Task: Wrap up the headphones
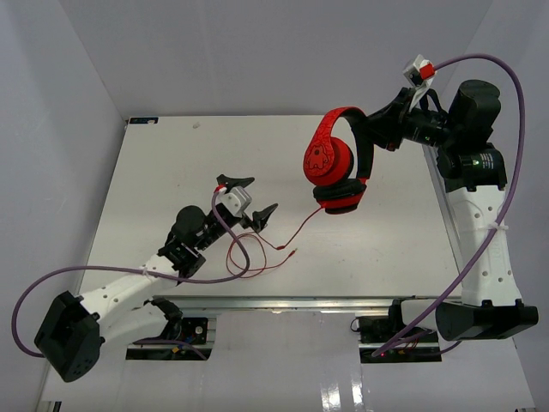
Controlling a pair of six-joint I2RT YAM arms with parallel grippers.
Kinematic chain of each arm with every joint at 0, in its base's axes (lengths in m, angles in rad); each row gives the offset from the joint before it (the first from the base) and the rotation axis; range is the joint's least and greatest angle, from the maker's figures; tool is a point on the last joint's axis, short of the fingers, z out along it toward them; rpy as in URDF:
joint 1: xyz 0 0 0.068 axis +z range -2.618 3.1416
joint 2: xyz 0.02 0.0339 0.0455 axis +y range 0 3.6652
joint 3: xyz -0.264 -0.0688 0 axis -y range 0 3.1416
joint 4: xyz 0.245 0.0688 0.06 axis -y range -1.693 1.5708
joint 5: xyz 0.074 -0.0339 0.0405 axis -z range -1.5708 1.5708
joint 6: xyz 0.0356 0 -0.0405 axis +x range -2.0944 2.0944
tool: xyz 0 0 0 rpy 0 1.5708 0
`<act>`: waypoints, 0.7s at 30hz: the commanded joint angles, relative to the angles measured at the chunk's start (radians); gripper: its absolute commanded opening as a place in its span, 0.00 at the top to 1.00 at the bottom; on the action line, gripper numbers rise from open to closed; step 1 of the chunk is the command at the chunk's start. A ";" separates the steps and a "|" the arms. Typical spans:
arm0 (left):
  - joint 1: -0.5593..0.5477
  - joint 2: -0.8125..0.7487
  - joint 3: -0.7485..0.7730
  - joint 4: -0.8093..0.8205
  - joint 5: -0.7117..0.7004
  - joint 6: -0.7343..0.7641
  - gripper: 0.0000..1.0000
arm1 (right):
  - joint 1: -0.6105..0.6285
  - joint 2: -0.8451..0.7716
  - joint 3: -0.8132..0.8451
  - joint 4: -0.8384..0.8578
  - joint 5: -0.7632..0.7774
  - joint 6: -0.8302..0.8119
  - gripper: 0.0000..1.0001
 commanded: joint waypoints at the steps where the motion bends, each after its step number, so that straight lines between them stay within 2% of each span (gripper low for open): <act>1: 0.019 -0.090 -0.006 -0.073 0.025 -0.034 0.02 | 0.001 -0.013 0.030 0.028 -0.021 0.029 0.92; 5: 0.055 -0.124 -0.017 -0.162 0.307 -0.015 0.02 | 0.001 -0.009 0.044 -0.001 -0.015 0.006 0.92; 9: 0.099 -0.177 -0.075 -0.168 0.565 0.000 0.02 | 0.001 -0.011 0.044 -0.018 -0.018 -0.007 0.92; 12: 0.111 -0.139 -0.085 -0.199 0.674 0.019 0.02 | 0.003 -0.014 0.042 -0.019 -0.020 -0.001 0.92; 16: 0.111 -0.051 -0.068 -0.236 0.753 0.049 0.04 | 0.011 -0.016 0.047 -0.024 -0.014 -0.002 0.92; 21: 0.111 0.025 -0.061 -0.270 0.725 0.124 0.07 | 0.016 -0.010 0.070 -0.040 -0.009 -0.007 0.92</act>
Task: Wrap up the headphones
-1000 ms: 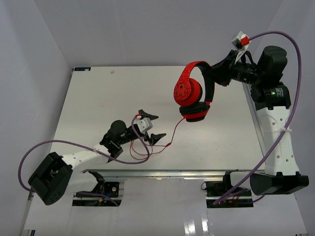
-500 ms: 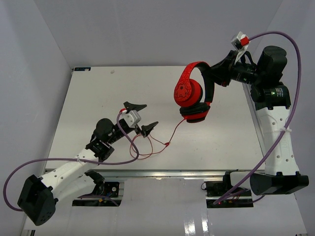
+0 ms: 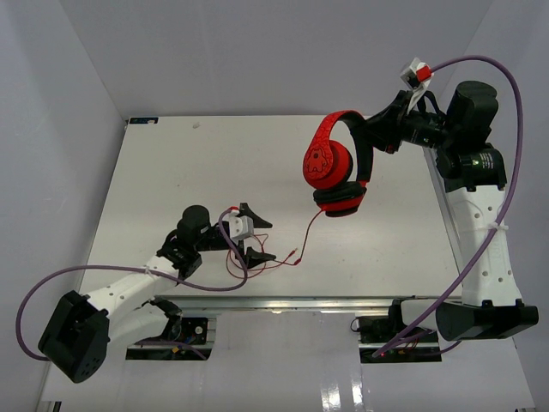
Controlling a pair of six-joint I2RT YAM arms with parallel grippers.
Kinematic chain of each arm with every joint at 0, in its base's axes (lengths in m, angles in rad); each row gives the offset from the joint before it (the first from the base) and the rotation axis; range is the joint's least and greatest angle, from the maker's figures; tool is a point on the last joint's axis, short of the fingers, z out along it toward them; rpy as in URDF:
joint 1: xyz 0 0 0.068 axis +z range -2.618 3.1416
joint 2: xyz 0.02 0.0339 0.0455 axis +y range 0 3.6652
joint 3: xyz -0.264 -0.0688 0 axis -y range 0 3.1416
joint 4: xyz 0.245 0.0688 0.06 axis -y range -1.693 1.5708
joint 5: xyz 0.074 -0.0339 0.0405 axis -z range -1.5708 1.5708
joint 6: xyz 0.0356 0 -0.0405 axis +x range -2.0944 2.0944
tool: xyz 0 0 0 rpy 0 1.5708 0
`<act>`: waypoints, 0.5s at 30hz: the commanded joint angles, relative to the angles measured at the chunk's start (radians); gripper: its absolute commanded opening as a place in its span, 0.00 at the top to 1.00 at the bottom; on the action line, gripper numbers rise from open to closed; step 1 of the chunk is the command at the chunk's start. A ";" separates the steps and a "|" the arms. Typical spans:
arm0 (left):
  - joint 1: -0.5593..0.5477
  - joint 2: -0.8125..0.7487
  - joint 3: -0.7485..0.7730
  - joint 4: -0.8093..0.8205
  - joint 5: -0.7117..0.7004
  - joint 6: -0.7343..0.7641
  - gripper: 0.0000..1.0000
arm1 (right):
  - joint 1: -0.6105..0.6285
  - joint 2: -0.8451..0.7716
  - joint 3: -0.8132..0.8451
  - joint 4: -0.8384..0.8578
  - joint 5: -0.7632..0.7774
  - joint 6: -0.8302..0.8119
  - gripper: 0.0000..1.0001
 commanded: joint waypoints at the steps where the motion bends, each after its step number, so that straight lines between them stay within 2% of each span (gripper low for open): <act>1: 0.005 0.048 0.017 -0.056 0.046 0.096 0.08 | 0.010 -0.009 0.072 0.007 -0.011 0.022 0.92; 6: 0.007 0.094 0.030 -0.089 0.043 0.131 0.12 | 0.015 -0.001 0.093 0.006 -0.006 0.025 0.92; 11: 0.010 0.061 0.024 -0.103 0.006 0.147 0.12 | 0.016 0.002 0.109 0.002 -0.006 0.023 0.92; 12: 0.011 0.052 0.027 -0.110 -0.016 0.155 0.13 | 0.016 0.003 0.110 0.000 -0.005 0.021 0.92; 15: 0.016 -0.005 0.024 -0.044 -0.242 0.116 0.12 | 0.016 -0.003 0.095 -0.003 -0.018 0.018 0.92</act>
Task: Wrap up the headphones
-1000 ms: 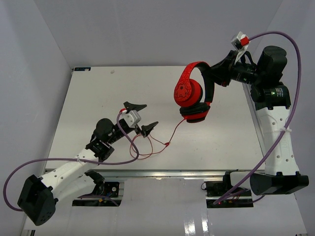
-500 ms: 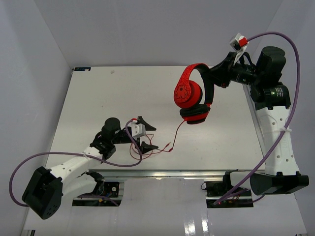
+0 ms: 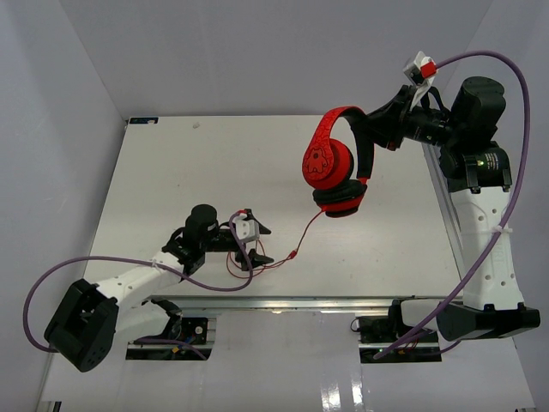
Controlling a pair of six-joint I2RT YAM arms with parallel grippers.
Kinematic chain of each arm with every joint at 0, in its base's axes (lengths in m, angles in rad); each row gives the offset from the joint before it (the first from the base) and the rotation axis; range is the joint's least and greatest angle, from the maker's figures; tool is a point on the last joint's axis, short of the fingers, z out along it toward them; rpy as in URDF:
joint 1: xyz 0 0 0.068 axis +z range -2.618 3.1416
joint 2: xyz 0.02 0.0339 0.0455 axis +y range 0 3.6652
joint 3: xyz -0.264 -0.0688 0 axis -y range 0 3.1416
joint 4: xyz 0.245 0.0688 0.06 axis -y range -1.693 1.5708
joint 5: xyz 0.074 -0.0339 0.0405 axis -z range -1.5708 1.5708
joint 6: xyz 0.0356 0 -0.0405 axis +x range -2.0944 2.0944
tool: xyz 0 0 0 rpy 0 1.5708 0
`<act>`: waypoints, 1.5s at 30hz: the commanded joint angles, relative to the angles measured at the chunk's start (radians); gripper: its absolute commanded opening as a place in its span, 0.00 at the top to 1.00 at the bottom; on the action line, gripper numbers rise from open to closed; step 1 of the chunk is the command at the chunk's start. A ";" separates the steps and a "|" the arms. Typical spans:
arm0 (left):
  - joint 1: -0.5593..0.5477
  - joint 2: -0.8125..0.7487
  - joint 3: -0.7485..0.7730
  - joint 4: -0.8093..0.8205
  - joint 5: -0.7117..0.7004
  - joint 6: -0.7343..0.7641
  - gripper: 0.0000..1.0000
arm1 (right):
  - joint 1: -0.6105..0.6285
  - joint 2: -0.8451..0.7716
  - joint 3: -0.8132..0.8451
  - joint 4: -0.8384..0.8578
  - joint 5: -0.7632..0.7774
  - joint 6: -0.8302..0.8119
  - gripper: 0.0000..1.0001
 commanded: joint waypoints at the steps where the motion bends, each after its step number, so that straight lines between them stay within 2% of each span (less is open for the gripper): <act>1: 0.013 -0.107 0.026 0.075 -0.269 -0.023 0.11 | 0.005 -0.009 0.027 0.005 -0.020 0.021 0.92; 3: 0.017 -0.151 0.041 0.103 -0.335 -0.058 0.09 | 0.007 -0.014 0.013 0.003 -0.018 0.020 0.92; 6: 0.021 -0.177 0.115 0.043 -0.336 -0.120 0.07 | 0.007 -0.016 0.004 -0.007 -0.012 -0.011 0.92; 11: 0.024 -0.204 0.136 -0.056 -0.088 -0.091 0.06 | 0.008 -0.011 0.014 -0.005 -0.010 -0.011 0.92; 16: 0.028 -0.295 0.093 -0.132 -0.053 -0.023 0.05 | 0.008 -0.007 0.019 -0.013 -0.009 -0.018 0.92; 19: 0.040 -0.328 0.100 -0.178 0.032 -0.008 0.05 | 0.008 -0.006 0.015 -0.017 -0.009 -0.025 0.92; 23: 0.042 -0.318 0.123 -0.269 0.126 0.009 0.06 | 0.010 -0.002 0.019 -0.016 -0.012 -0.023 0.92; 26: 0.041 -0.268 0.106 -0.269 0.155 0.024 0.08 | 0.021 -0.001 0.019 -0.016 -0.006 -0.022 0.92; 31: 0.022 -0.144 0.070 -0.175 0.107 0.054 0.14 | 0.037 0.005 0.034 -0.010 0.006 -0.013 0.92; 37: -0.025 -0.009 0.066 -0.090 -0.053 0.119 0.21 | 0.037 0.016 0.060 -0.007 0.007 -0.003 0.92; 43: -0.025 0.042 0.017 0.029 -0.180 0.156 0.24 | 0.038 0.016 0.071 -0.008 0.003 0.002 0.92; 45: -0.024 0.074 0.016 0.056 -0.175 0.136 0.29 | 0.038 0.013 0.071 -0.004 -0.004 0.008 0.92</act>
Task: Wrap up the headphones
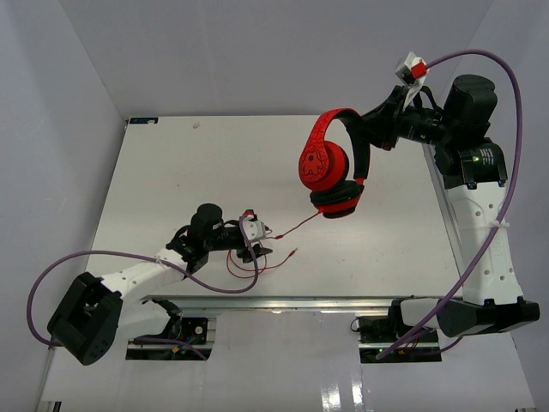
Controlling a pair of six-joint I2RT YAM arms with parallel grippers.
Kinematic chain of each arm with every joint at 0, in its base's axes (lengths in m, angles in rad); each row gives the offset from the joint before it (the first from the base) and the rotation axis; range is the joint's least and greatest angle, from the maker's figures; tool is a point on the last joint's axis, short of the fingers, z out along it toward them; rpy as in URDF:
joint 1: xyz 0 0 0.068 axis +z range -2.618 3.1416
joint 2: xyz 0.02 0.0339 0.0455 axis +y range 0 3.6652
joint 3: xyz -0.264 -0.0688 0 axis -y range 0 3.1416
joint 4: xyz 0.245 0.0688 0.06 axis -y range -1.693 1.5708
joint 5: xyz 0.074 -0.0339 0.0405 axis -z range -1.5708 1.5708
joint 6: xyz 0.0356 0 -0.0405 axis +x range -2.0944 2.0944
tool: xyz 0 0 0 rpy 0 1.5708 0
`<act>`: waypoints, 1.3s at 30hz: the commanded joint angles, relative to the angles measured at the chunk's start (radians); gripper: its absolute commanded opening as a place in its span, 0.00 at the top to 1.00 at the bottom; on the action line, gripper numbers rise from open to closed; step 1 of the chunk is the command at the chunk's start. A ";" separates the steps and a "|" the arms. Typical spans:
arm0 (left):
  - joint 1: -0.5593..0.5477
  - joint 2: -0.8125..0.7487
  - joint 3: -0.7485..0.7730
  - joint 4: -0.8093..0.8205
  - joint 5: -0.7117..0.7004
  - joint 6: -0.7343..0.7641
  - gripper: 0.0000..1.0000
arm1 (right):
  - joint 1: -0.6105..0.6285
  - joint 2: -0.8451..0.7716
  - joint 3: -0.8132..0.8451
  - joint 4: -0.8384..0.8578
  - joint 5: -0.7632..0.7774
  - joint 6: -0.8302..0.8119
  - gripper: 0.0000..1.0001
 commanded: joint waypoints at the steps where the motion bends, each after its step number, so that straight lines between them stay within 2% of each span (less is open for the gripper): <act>1: 0.000 0.045 -0.009 0.111 -0.051 0.007 0.36 | 0.003 -0.014 0.053 0.040 -0.025 0.051 0.92; 2: 0.000 0.061 -0.002 0.115 -0.049 -0.002 0.45 | 0.003 -0.015 0.053 0.045 -0.026 0.051 0.92; 4: 0.000 0.084 0.010 0.147 -0.046 -0.025 0.77 | 0.002 -0.017 0.054 0.046 -0.020 0.051 0.92; 5: 0.000 0.087 0.006 0.174 -0.045 -0.050 0.86 | 0.002 -0.019 0.053 0.045 -0.011 0.051 0.92; 8: -0.001 0.065 0.010 0.195 -0.051 -0.128 0.99 | 0.002 -0.026 0.045 0.032 0.069 0.051 0.92; 13: -0.038 -0.006 0.031 0.139 -0.153 -0.302 1.00 | 0.010 -0.055 -0.056 0.082 0.255 0.145 0.92; 16: -0.081 -0.027 0.034 0.111 -0.223 -0.396 1.00 | 0.059 -0.081 -0.167 0.144 0.430 0.217 0.92; 20: -0.112 0.001 0.073 0.039 -0.320 -0.530 1.00 | 0.163 -0.101 -0.260 0.192 0.770 0.246 0.92; 23: -0.130 0.033 0.142 -0.091 -0.379 -0.573 1.00 | 0.218 -0.086 -0.315 0.223 1.138 0.209 0.92; 27: -0.151 0.044 0.213 -0.260 -0.467 -0.585 1.00 | 0.223 -0.082 -0.430 0.345 1.418 0.122 0.92; 31: -0.162 -0.002 0.278 -0.488 -0.557 -0.580 1.00 | 0.223 -0.135 -0.565 0.485 1.486 0.018 0.92; 33: -0.164 -0.027 0.315 -0.572 -0.618 -0.562 1.00 | 0.223 -0.150 -0.614 0.514 1.439 -0.056 0.92; 35: -0.165 -0.043 0.370 -0.656 -0.677 -0.528 1.00 | 0.222 -0.165 -0.655 0.534 1.297 -0.151 0.92; 37: -0.165 -0.039 0.446 -0.741 -0.742 -0.488 1.00 | 0.221 -0.195 -0.685 0.486 1.102 -0.279 0.92; 39: -0.168 -0.026 0.491 -0.797 -0.789 -0.432 1.00 | 0.221 -0.216 -0.712 0.456 0.977 -0.357 0.92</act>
